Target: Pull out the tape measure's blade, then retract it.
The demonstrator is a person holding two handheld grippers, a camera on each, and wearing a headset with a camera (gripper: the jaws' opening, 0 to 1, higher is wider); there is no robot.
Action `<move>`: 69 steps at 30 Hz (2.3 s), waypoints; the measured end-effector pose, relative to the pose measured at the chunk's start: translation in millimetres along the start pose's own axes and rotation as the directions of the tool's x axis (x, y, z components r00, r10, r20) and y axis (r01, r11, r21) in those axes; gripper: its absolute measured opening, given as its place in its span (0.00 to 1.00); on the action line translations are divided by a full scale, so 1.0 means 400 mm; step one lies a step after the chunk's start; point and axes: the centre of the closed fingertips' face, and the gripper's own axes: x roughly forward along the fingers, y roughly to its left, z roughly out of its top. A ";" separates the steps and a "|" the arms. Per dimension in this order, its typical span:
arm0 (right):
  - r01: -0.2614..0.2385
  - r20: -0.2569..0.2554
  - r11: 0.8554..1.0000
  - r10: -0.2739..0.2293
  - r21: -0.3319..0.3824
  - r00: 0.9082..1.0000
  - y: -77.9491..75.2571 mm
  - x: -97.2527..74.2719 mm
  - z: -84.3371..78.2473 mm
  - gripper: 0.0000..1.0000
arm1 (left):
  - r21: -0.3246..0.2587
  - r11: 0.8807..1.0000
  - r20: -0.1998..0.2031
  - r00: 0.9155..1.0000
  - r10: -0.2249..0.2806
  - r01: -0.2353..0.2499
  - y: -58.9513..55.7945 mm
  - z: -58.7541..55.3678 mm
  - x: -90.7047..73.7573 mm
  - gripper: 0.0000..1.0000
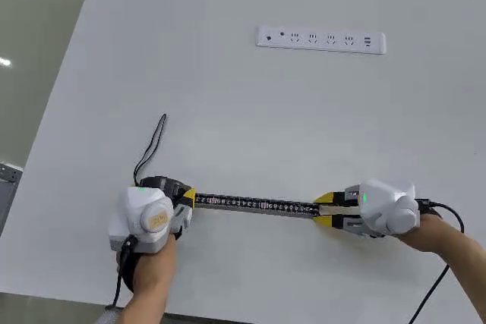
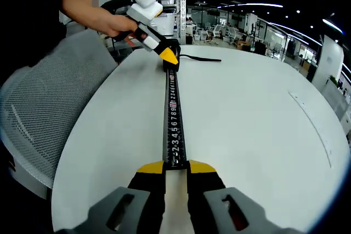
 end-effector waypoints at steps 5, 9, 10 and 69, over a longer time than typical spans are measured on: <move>0.006 0.003 1.000 -0.006 0.004 1.000 -0.009 0.001 0.000 0.13 | -0.068 0.998 -0.005 1.000 -0.017 0.017 0.001 -0.004 -0.003 0.66; 0.007 0.003 1.000 -0.007 0.003 1.000 -0.005 0.001 0.001 0.13 | -0.085 0.996 -0.003 1.000 -0.015 0.014 0.002 -0.003 -0.004 0.65; 0.007 0.003 1.000 -0.007 0.003 1.000 -0.005 0.001 0.002 0.13 | -0.083 0.996 -0.001 1.000 -0.014 0.014 0.003 0.000 -0.006 0.65; 0.016 -0.002 1.000 -0.016 -0.016 1.000 -0.006 0.000 0.037 0.13 | -0.078 0.997 0.026 1.000 -0.001 0.002 0.008 0.021 0.006 0.62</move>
